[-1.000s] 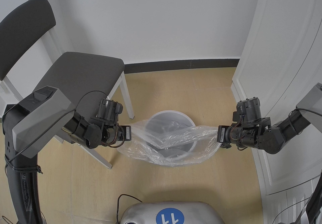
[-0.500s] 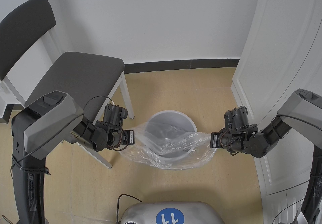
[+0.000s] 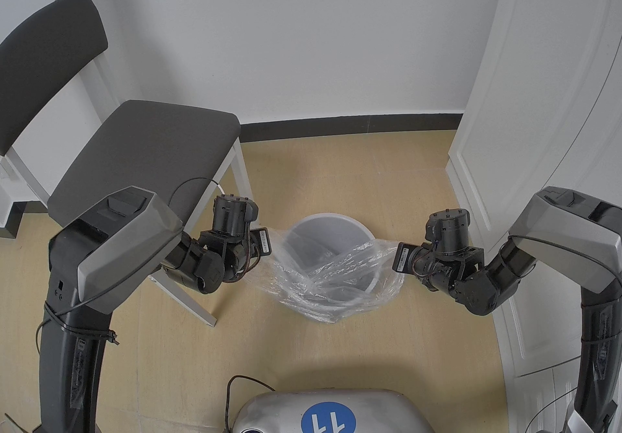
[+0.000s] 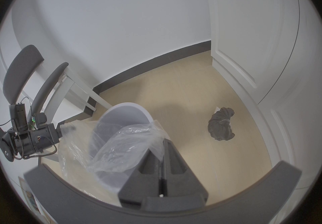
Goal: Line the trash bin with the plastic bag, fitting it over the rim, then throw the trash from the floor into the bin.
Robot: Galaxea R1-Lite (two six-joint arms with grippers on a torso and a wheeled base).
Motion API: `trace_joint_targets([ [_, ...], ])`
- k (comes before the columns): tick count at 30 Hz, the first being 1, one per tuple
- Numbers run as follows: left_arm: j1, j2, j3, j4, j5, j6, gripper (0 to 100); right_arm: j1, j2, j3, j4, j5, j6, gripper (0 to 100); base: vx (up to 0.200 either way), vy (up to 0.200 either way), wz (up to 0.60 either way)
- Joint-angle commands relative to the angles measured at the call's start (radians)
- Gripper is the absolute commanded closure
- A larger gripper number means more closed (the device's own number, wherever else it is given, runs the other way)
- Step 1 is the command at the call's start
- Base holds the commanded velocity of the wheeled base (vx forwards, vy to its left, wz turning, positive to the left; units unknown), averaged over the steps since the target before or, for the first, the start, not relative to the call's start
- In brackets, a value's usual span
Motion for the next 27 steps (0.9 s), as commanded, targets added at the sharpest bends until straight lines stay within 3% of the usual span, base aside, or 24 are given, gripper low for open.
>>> trace_joint_targets([
  [1,-0.007,0.048,-0.012,-0.022,0.004,-0.001,100,-0.001,0.043,-0.005,-0.010,-0.001,0.003,100,0.000,0.000,0.00],
  [4,-0.010,0.054,-0.017,-0.040,0.004,-0.003,100,-0.003,0.046,-0.006,-0.013,-0.001,0.003,100,0.000,0.000,0.00],
  [10,-0.014,0.079,-0.008,-0.228,0.005,0.003,100,-0.006,0.049,0.000,-0.145,-0.017,0.012,100,0.000,0.000,0.00],
  [27,-0.014,0.143,-0.018,-0.246,0.002,0.005,100,-0.018,0.130,0.007,-0.159,-0.008,-0.005,100,0.000,0.000,0.00],
])
